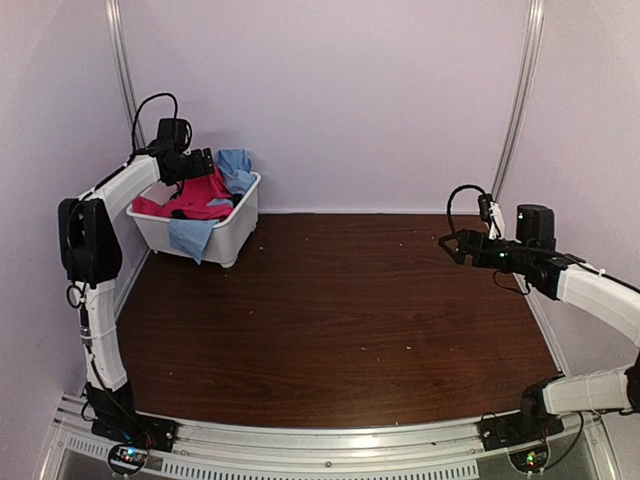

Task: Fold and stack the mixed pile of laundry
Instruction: Pick up the crumpled trousers and place them in the bin.

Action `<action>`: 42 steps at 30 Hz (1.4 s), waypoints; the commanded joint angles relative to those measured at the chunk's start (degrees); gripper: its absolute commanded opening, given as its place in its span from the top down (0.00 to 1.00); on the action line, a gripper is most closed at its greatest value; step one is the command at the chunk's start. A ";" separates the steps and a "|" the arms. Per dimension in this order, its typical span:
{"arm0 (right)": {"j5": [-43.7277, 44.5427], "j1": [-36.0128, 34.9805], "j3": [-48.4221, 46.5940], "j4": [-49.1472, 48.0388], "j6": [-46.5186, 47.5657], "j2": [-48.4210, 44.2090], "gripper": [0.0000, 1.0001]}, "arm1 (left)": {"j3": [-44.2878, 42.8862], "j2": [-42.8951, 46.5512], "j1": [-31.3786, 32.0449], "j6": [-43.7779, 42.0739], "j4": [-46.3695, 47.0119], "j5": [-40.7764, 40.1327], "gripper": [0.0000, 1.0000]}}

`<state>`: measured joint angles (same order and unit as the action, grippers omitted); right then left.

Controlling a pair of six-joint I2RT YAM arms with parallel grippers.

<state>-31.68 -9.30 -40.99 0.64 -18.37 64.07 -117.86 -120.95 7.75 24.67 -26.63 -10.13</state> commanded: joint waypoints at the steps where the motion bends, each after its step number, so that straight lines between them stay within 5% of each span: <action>1: -0.46 -0.37 0.09 -0.47 -0.24 0.34 0.00 | -5.40 -4.89 -0.95 1.13 2.99 2.11 0.02; 7: -0.37 -0.37 0.72 -0.47 -0.61 1.49 0.00 | -7.52 -10.93 -1.53 2.15 5.39 3.44 0.05; 12: -0.51 -0.36 0.49 -2.05 -0.78 2.75 0.00 | -9.92 -14.55 -2.17 2.23 6.26 3.40 0.20; 20: -0.24 -0.37 -0.20 -2.14 -0.79 3.52 0.00 | -12.71 -15.69 -6.84 5.47 8.48 9.89 1.00; 42: -3.86 -0.37 -2.95 -3.03 -2.49 1.08 0.00 | -13.06 12.72 -7.22 4.99 15.90 18.28 1.00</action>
<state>-33.98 -9.30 -42.09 -1.02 -19.97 66.74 -127.87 -114.45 1.15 28.77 -22.11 4.47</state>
